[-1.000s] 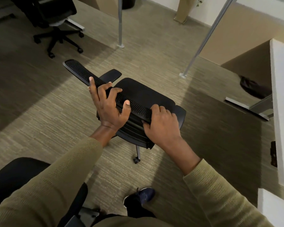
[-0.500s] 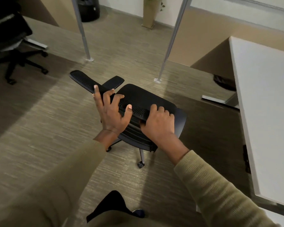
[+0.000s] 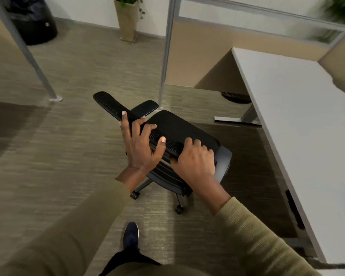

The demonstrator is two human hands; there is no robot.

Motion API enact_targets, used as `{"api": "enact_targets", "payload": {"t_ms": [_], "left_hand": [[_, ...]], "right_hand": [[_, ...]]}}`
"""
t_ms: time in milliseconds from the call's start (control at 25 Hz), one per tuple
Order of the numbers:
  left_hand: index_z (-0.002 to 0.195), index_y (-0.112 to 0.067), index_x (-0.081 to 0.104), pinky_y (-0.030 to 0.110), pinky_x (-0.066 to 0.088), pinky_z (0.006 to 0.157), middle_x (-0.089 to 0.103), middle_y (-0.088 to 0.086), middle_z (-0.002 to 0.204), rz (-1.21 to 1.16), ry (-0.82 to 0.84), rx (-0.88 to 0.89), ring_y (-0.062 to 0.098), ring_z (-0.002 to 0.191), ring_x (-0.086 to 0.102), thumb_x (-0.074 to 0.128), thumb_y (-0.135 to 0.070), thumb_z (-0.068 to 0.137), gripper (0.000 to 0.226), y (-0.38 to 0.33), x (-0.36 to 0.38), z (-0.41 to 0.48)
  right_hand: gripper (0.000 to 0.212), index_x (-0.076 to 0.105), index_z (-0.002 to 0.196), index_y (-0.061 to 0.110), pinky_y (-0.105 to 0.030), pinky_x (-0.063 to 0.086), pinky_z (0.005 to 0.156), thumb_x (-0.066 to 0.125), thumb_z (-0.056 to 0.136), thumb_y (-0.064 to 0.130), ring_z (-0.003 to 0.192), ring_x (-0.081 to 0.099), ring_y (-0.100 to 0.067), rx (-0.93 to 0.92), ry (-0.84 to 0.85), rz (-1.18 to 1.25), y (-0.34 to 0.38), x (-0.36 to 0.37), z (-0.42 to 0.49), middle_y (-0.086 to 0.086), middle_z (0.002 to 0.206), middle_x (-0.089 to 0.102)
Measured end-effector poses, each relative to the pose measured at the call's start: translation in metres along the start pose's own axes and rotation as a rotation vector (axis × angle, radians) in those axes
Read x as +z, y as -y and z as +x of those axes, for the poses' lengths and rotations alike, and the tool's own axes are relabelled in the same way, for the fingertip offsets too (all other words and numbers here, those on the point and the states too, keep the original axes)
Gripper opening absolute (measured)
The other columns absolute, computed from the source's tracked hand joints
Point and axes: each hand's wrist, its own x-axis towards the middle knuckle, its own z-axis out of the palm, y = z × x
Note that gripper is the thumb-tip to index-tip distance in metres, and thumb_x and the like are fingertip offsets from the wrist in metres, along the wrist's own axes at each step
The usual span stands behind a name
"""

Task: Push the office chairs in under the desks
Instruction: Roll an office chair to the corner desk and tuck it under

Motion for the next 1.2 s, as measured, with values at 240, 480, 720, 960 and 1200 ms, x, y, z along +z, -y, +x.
{"api": "enact_targets", "payload": {"t_ms": [240,480,720,960,1200], "left_hand": [[0.121,-0.013,0.065,0.069,0.017,0.118,0.054,0.017,0.137,-0.056,0.192,0.131,0.047,0.154,0.009,0.048,-0.052,0.094,0.050,0.021,0.066,0.088],[0.126,-0.014,0.063,0.065,0.013,0.122,0.052,0.016,0.142,-0.052,0.302,0.237,0.047,0.154,0.009,0.043,-0.054,0.096,0.054,0.014,0.139,0.159],[0.128,-0.015,0.061,0.065,0.010,0.123,0.051,0.014,0.143,-0.022,0.372,0.312,0.049,0.153,0.012,0.041,-0.055,0.098,0.054,-0.005,0.212,0.219],[0.128,-0.016,0.060,0.066,0.015,0.122,0.050,0.013,0.144,-0.026,0.415,0.354,0.048,0.153,0.010,0.037,-0.056,0.098,0.055,-0.027,0.285,0.271],[0.132,-0.018,0.058,0.065,0.013,0.121,0.049,0.012,0.146,-0.008,0.469,0.435,0.050,0.152,0.014,0.034,-0.057,0.099,0.056,-0.044,0.351,0.322]], "right_hand": [[0.060,0.054,0.110,0.011,-0.043,0.048,0.076,0.054,0.085,0.065,0.090,0.065,-0.033,0.152,-0.045,-0.020,-0.017,0.009,0.087,-0.011,0.103,0.064],[0.058,0.058,0.102,0.010,-0.041,0.046,0.071,0.057,0.080,0.064,0.084,0.066,-0.034,0.264,-0.108,-0.007,-0.058,0.017,0.170,-0.012,0.095,0.065],[0.055,0.059,0.093,0.012,-0.037,0.036,0.061,0.058,0.076,0.065,0.073,0.065,-0.031,0.331,-0.178,-0.056,-0.110,0.029,0.242,-0.009,0.084,0.065],[0.053,0.057,0.088,0.015,-0.034,0.032,0.059,0.056,0.079,0.067,0.067,0.061,-0.027,0.407,-0.229,-0.071,-0.163,0.036,0.309,-0.006,0.079,0.061],[0.051,0.051,0.089,0.018,-0.036,0.030,0.063,0.053,0.084,0.068,0.069,0.051,-0.024,0.491,-0.190,-0.012,-0.208,0.037,0.369,-0.002,0.079,0.044]]}}
